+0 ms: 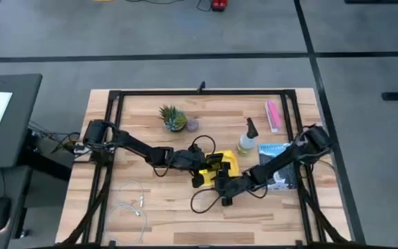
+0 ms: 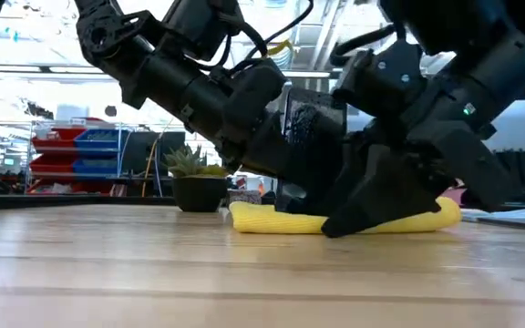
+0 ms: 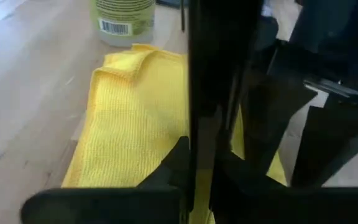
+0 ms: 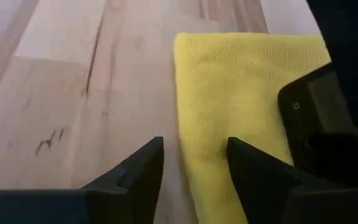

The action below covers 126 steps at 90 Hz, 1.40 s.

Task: Apply microfiber cloth
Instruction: Wipe the front side of the cellphone using the yellow microfiber cloth

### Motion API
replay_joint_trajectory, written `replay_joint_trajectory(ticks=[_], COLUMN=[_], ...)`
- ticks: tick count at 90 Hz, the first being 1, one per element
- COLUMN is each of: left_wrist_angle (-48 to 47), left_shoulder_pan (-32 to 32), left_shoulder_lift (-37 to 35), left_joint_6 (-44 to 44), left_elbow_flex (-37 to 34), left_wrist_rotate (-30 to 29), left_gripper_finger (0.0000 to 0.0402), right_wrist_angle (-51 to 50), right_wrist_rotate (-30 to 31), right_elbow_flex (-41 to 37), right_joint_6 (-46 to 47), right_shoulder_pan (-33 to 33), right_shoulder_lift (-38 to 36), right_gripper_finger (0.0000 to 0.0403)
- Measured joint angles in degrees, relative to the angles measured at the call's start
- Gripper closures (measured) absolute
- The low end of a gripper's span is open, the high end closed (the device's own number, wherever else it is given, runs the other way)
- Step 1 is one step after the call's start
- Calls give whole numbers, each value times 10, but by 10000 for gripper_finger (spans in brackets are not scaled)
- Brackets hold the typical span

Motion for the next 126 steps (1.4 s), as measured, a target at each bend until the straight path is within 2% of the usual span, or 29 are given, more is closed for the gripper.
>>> replay_joint_trajectory(ticks=[11,19,24,34,68,90,106,126], left_wrist_angle=[-2,-10,-16,-27,-38,-19,22,27], left_shoulder_pan=[0,0,0,0,-4,-4,-4,-4], left_shoulder_lift=[0,0,0,0,0,0,0,1], left_joint_6=[0,5,5,5,0,-1,0,2], left_elbow_flex=[0,0,0,0,0,-1,-1,-1], left_wrist_rotate=[0,2,3,3,-5,-7,-7,-3], left_gripper_finger=[393,393,393,393,393,393,393,394], right_wrist_angle=[-4,-21,-29,-36,-30,-28,-27,-45], right_wrist_rotate=[15,65,105,177,278,283,285,285], right_elbow_flex=[0,-2,-5,-3,-3,-3,-3,-2], right_joint_6=[15,7,-5,-9,-11,10,23,40], right_shoulder_pan=[5,15,21,26,20,5,7,16], right_shoulder_lift=[-1,-13,-21,-42,-48,-48,-48,-49], right_gripper_finger=[313,372,392,393,402,402,402,403])
